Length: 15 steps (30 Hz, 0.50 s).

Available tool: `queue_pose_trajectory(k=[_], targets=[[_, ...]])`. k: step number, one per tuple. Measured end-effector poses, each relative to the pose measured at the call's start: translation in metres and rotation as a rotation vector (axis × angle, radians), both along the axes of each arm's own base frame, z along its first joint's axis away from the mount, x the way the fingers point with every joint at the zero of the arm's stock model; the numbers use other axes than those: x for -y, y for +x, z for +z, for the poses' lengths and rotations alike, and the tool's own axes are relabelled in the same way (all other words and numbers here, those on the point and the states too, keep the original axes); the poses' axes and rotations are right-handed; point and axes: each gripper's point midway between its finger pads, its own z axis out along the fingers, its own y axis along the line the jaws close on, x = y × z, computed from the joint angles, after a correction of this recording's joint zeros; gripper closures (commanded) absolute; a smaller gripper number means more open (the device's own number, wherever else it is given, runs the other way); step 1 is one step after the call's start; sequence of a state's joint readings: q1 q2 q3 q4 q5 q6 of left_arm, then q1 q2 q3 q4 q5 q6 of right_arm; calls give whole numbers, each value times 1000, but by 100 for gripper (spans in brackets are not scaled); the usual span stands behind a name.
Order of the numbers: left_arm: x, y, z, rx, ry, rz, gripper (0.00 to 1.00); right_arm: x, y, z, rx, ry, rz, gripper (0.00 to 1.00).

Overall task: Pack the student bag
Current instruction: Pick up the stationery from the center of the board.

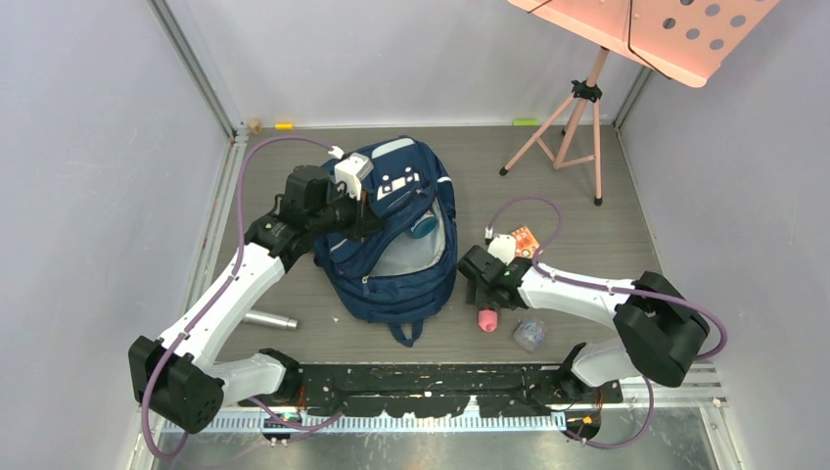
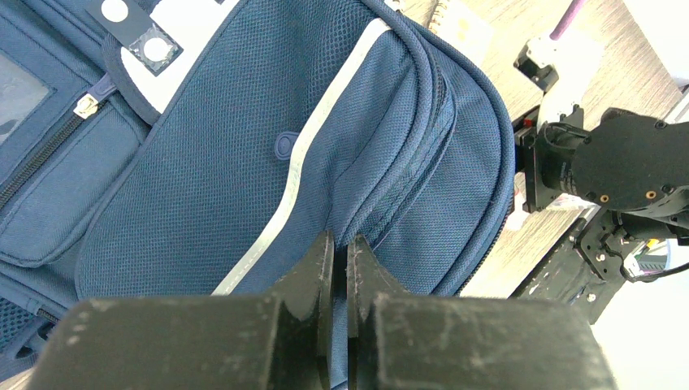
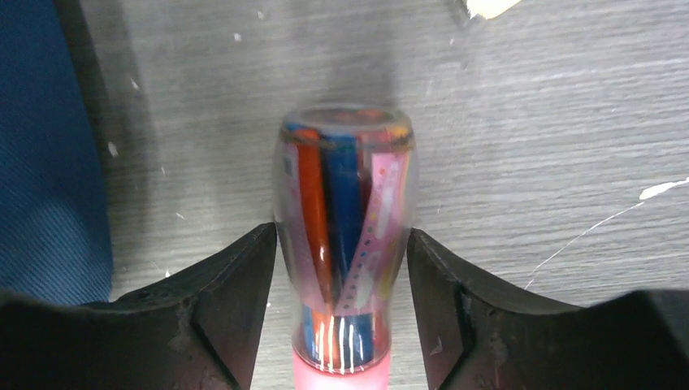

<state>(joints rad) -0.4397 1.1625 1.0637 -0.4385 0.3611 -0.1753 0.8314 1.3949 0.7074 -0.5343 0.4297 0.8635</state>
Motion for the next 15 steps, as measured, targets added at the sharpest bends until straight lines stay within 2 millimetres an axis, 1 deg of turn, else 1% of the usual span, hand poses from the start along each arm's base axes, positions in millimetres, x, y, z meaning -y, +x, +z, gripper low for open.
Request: queue_pose_trajectory(k=[3, 5, 7, 8, 9, 11, 12, 15], targets=[[0, 0, 0, 0, 0, 0, 100, 0, -9, -7, -27, 5, 14, 29], [0, 0, 0, 0, 0, 0, 100, -1, -12, -6, -25, 22, 12, 29], [0, 0, 0, 0, 0, 0, 100, -2, -17, -7, -33, 33, 14, 34], [0, 0, 0, 0, 0, 0, 100, -3, -19, -7, -33, 35, 19, 40], [0, 0, 0, -1, 0, 0, 100, -4, -21, -7, -36, 40, 23, 43], [0, 0, 0, 0, 0, 0, 100, -5, -24, -7, -38, 46, 25, 57], [0, 0, 0, 0, 0, 0, 100, -5, -25, -7, -39, 49, 26, 73], [0, 0, 0, 0, 0, 0, 100, -6, -27, -7, -41, 63, 17, 96]])
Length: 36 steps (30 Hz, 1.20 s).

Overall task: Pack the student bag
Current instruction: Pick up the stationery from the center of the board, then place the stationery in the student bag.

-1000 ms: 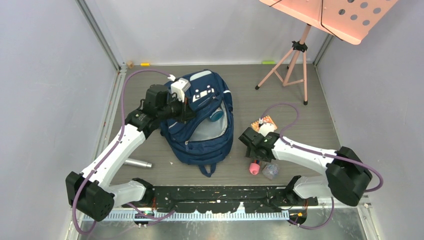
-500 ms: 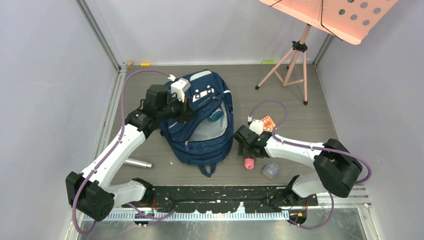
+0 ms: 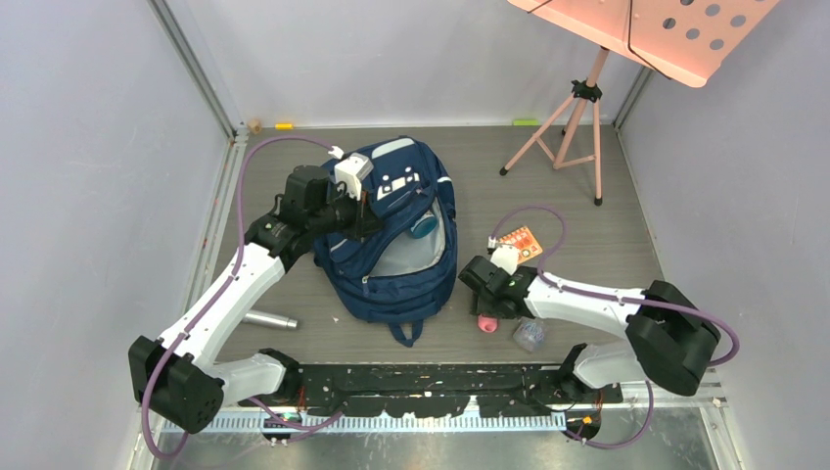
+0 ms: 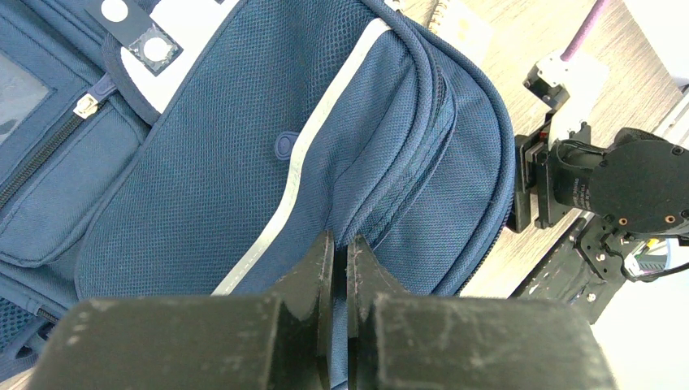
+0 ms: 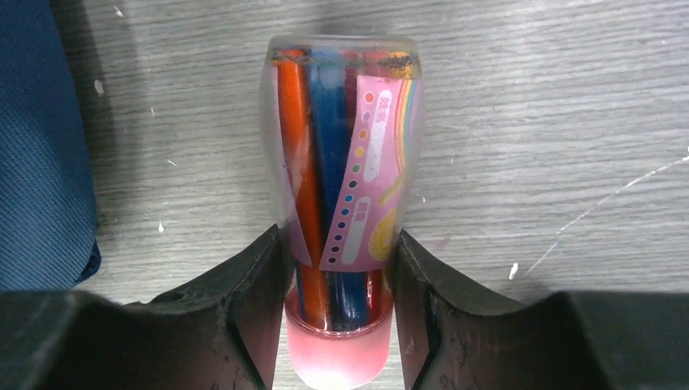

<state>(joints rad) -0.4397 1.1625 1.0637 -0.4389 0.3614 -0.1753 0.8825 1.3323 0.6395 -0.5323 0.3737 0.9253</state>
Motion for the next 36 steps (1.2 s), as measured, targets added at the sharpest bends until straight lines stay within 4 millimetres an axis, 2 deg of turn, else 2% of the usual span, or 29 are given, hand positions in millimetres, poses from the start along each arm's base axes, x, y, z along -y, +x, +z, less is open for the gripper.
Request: queue_pose_trajectory(k=[3, 5, 7, 9, 13, 16, 17, 21, 28, 32, 34, 36], targets=[[0, 0, 0, 0, 0, -1, 100, 5, -4, 4, -4, -7, 1, 99], [1, -1, 0, -1, -2, -5, 100, 10, -8, 15, 6, -11, 8, 99], [1, -1, 0, -2, -5, -11, 100, 13, -9, 33, 34, 10, 21, 99], [3, -3, 1, -3, -9, -21, 100, 9, -8, 63, 80, 65, 52, 99], [5, -6, 2, -7, -20, -43, 100, -16, -6, 121, 144, 216, 152, 99], [7, -7, 2, -9, -26, -58, 100, -38, -8, 148, 135, 291, 237, 100], [7, -8, 3, -9, -28, -61, 100, -51, -8, 157, 116, 320, 285, 99], [9, -9, 3, -8, -30, -72, 100, -75, -9, 158, 56, 341, 368, 99], [9, -10, 3, -4, -29, -85, 100, -119, 3, 147, -12, 365, 493, 100], [10, -11, 3, -5, -32, -91, 100, -149, 25, 147, 18, 375, 547, 99], [10, -11, 3, -5, -32, -91, 100, -157, 37, 145, 50, 363, 557, 94], [10, -10, 3, -3, -29, -89, 100, -162, 52, 143, 106, 340, 557, 74]])
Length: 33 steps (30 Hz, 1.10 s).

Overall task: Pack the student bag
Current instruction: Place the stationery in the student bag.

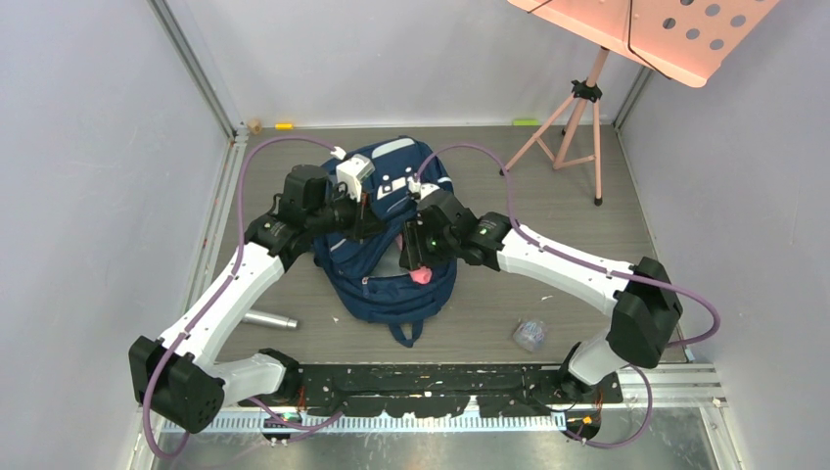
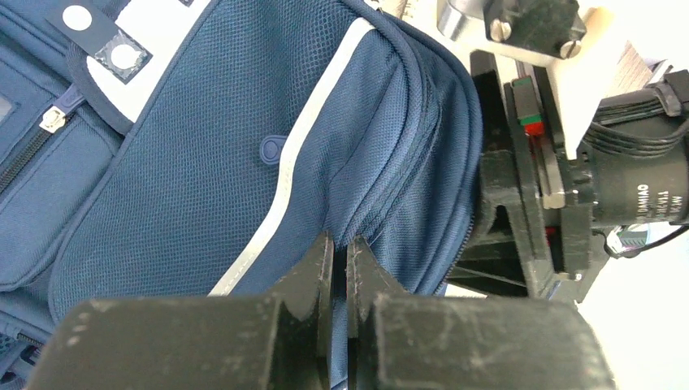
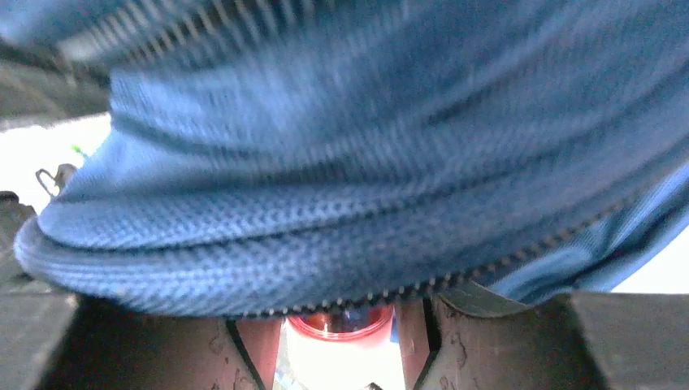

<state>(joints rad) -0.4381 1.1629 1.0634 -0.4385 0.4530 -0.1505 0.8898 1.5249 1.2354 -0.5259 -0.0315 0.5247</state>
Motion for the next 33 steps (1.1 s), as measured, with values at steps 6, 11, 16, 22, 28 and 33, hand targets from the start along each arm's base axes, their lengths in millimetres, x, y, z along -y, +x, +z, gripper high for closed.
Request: queue_pose_trajectory(k=[6, 11, 16, 22, 28, 33], targets=[[0, 1, 1, 9, -2, 1, 100, -9, 32, 3, 153, 6, -46, 32], [0, 1, 1, 8, -1, 2, 100, -9, 45, 1, 215, 15, -78, 23], [0, 1, 1, 7, -1, 1, 100, -1, 42, -4, 237, 25, -91, 28], [1, 0, 1, 5, -4, -5, 100, 23, 21, -11, 240, 35, -122, 46], [2, 0, 1, 5, -4, -7, 100, 34, 19, -22, 225, 37, -186, 50], [2, 0, 1, 5, -4, -8, 100, 24, 25, -33, 214, 48, -193, 59]])
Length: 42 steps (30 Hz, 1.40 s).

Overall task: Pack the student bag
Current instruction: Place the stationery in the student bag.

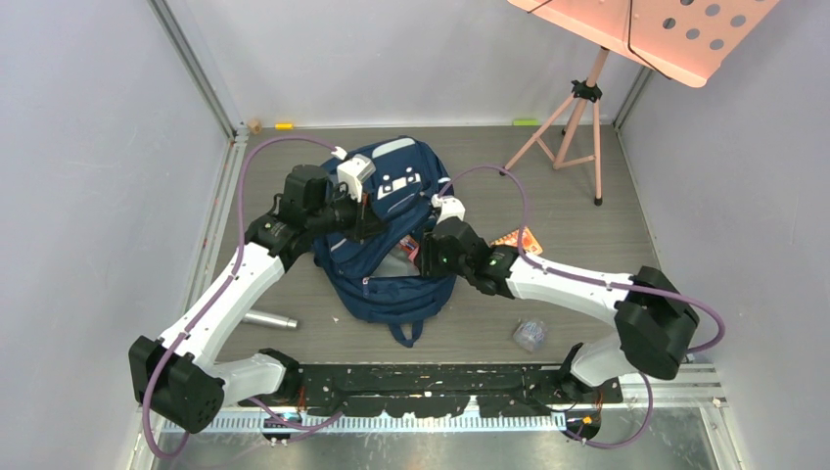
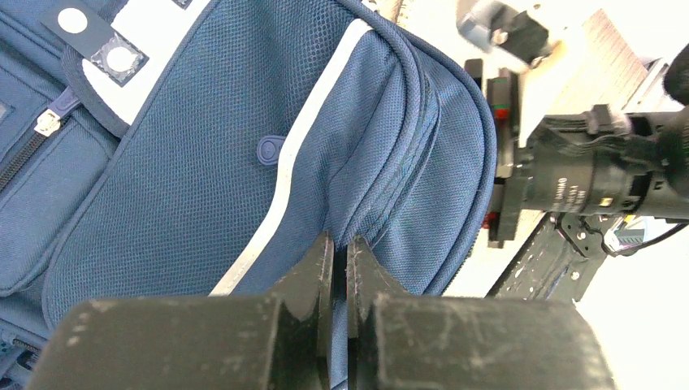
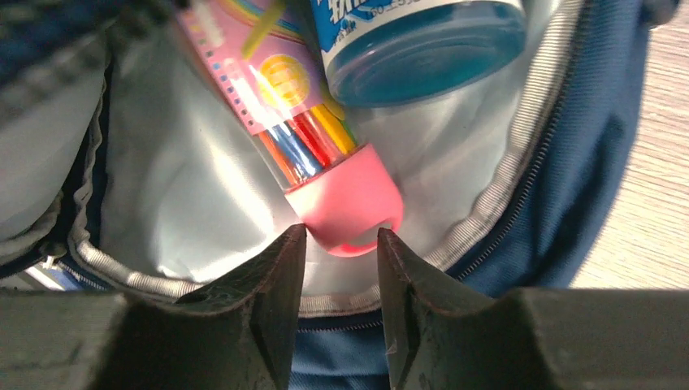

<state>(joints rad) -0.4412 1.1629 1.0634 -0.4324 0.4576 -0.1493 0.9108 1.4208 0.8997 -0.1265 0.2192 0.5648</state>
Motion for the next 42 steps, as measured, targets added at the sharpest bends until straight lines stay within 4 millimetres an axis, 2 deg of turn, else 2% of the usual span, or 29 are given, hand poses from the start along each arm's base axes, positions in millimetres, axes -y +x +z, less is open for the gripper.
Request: queue_pose_trajectory(k=[6, 13, 17, 24, 31, 33, 35, 36, 40, 42], targets=[[0, 0, 0, 0, 0, -1, 100, -22, 9, -9, 19, 43, 12, 65], [-1, 2, 0, 9, 8, 7, 100, -50, 29, -3, 101, 139, 0, 61], [-2, 3, 0, 12, 11, 13, 100, -63, 39, 10, 155, 201, -17, 50], [-3, 5, 0, 16, 13, 20, 100, -57, 39, 13, 189, 186, -60, 31], [-1, -3, 9, 32, 0, 14, 100, -18, 16, 12, 154, 90, -76, 10], [3, -10, 13, 33, -14, -8, 100, -2, 5, 16, 133, 52, -77, 3], [8, -17, 16, 31, -30, -30, 100, 16, -6, 20, 109, 15, -87, 1], [5, -16, 15, 29, -21, -18, 100, 26, -12, 26, 102, 10, -99, 1], [-2, -11, 9, 6, -3, 20, 100, 69, -28, 73, 96, 64, -194, 0], [-2, -11, 9, 5, -3, 21, 100, 94, -31, 85, 74, 63, -269, 0]])
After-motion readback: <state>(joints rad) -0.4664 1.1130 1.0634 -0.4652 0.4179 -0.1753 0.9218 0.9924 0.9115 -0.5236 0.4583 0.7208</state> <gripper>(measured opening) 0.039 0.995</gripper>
